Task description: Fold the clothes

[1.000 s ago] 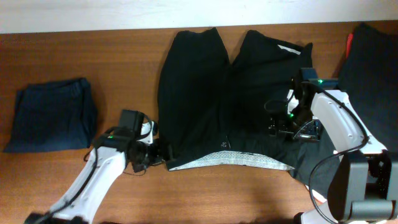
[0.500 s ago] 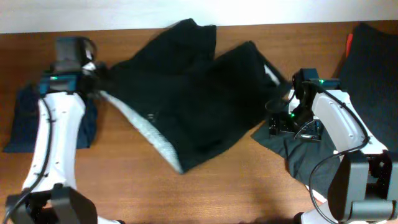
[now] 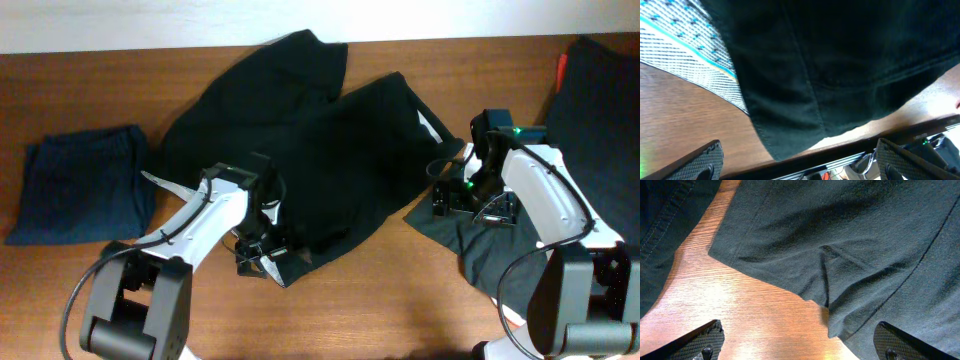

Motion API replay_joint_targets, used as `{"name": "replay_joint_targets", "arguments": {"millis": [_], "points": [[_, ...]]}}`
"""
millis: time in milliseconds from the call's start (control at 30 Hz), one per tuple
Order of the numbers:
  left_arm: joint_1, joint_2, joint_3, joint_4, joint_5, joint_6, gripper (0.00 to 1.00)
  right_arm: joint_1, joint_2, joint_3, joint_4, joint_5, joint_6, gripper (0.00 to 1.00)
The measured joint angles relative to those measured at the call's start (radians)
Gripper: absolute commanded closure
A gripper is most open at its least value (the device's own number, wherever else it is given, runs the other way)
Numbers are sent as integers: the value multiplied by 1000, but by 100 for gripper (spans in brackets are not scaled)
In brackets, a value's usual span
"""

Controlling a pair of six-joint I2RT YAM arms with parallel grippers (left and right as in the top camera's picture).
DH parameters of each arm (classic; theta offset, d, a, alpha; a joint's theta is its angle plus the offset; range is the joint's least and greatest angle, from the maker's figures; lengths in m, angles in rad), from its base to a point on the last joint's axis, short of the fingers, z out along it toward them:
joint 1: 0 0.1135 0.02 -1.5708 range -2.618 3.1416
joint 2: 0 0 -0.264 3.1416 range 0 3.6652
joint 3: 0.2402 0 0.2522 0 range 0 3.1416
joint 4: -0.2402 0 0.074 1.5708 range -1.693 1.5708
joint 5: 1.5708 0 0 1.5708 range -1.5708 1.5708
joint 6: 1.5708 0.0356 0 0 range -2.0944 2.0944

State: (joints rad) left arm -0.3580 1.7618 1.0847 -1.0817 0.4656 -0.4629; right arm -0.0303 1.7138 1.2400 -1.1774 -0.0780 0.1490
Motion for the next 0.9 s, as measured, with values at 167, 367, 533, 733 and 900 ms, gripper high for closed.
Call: {"name": "replay_joint_targets", "arguments": {"millis": [167, 367, 533, 733, 900], "points": [[-127, 0, -1, 54, -45, -147, 48, 0, 0, 0, 0, 0, 0, 1], [-134, 0, -43, 45, -132, -193, 99, 0, 0, 0, 0, 0, 0, 1], [183, 0, -86, -130, -479, -193, 85, 0, 0, 0, 3, 0, 0, 1], [408, -34, -86, -165, -330, 19, 42, 0, -2, -33, -7, -135, 5, 1], [404, -319, -98, -210, -313, -56, 42, 0, -5, -128, 46, -212, 60, 1]]}}
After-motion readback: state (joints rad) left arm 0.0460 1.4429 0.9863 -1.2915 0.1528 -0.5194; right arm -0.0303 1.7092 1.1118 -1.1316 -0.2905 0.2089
